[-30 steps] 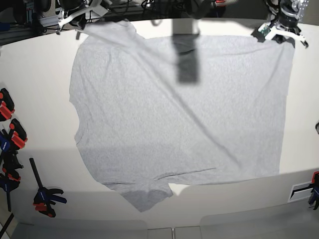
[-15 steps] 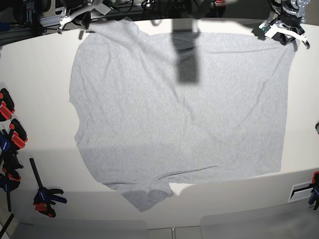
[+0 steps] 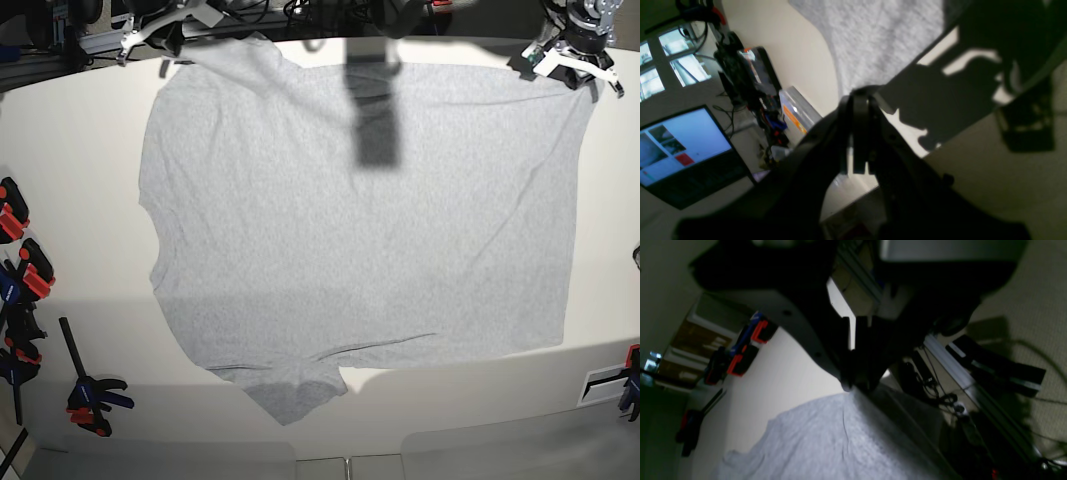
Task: Fold the T-shirt properly
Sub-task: 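Lift and pull the shoulder edge with both grippers to smooth the shirt, then release the shirt and move both grippers over the shirt body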
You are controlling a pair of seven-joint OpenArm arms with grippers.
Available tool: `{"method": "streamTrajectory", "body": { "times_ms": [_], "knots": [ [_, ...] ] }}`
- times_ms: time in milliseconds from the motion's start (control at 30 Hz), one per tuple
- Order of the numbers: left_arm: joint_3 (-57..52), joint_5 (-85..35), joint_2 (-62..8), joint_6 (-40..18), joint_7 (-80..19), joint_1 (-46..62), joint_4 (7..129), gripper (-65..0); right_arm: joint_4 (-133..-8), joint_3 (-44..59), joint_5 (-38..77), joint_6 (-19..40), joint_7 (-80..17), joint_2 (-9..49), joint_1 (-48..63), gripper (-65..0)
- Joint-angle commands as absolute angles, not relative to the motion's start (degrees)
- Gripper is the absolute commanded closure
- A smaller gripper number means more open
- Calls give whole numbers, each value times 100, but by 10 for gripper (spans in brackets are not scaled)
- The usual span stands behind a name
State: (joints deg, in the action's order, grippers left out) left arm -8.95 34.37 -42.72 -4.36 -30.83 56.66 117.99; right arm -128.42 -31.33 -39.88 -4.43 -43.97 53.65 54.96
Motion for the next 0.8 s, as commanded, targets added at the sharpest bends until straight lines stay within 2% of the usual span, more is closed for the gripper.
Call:
{"method": "streamTrajectory", "body": {
  "times_ms": [0,100,233,500,767],
  "knots": [
    [-939,3509,-4340,-294,-2945,5712,11880,0,-12956,-3114,-4228,-685,-4278,5426,5524,0],
    [-939,3489,-4338,-294,-2443,5693,11880,0,-12956,-3111,-4506,-1066,-4202,5426,5450,0],
    [-939,3367,-4335,-294,-1964,5478,11880,0,-12954,-3114,-4145,-1066,-4202,5406,5033,0],
    [-939,1518,-4335,-298,-1922,4434,11878,0,-12951,-3114,-2827,-537,-4128,5378,3745,0],
    [-939,698,-4307,-296,-1946,3835,11856,0,-12720,-3114,-2611,-530,-4071,5328,2742,0]
  ]
}}
